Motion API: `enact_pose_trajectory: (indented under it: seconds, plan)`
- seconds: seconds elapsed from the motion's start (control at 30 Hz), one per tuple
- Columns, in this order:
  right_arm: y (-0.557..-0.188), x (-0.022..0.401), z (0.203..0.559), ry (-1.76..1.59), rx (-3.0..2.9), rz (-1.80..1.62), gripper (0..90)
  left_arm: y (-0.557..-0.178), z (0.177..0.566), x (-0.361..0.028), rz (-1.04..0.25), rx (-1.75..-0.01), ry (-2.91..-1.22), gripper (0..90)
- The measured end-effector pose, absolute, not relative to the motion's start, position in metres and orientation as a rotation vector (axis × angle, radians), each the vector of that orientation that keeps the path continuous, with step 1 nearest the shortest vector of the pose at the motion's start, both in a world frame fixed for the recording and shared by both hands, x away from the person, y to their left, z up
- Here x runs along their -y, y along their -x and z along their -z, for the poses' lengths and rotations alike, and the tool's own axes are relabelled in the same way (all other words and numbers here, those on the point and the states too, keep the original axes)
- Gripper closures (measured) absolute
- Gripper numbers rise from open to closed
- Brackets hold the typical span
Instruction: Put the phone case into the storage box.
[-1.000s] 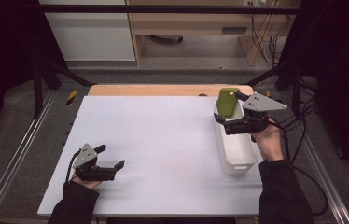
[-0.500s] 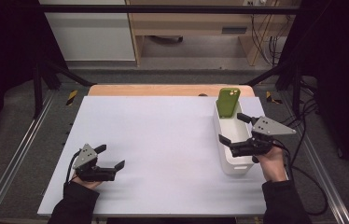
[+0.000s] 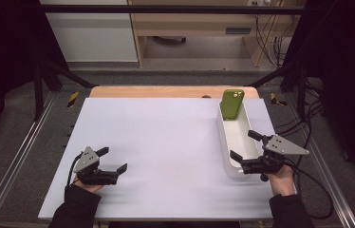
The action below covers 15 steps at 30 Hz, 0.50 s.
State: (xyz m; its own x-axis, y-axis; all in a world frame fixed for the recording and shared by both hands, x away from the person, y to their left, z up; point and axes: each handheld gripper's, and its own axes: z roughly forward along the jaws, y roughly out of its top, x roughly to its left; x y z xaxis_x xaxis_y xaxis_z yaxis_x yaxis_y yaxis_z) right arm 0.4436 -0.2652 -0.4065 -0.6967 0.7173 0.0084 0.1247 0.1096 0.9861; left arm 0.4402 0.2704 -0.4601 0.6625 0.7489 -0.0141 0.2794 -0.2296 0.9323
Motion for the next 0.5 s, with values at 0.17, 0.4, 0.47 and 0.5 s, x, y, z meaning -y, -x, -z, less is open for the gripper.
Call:
enact_pose_trajectory:
  seconds: [0.17, 0.4, 0.47, 0.5]
  plan:
    - [-0.437, 0.275, 0.418, -0.847, -1.903, -1.612, 0.5, -0.440, 0.460, -0.270, -0.543, -0.817, -1.803, 1.5]
    - [-0.432, 0.287, 0.427, -0.894, -1.903, -1.571, 0.5, -0.439, 0.459, -0.269, -0.545, -0.810, -1.803, 1.5]
    - [-0.431, 0.289, 0.428, -0.899, -1.903, -1.563, 0.5, -0.439, 0.459, -0.269, -0.544, -0.809, -1.801, 1.4]
    - [-0.431, 0.289, 0.428, -0.898, -1.905, -1.557, 0.5, -0.439, 0.459, -0.269, -0.544, -0.808, -1.800, 1.4]
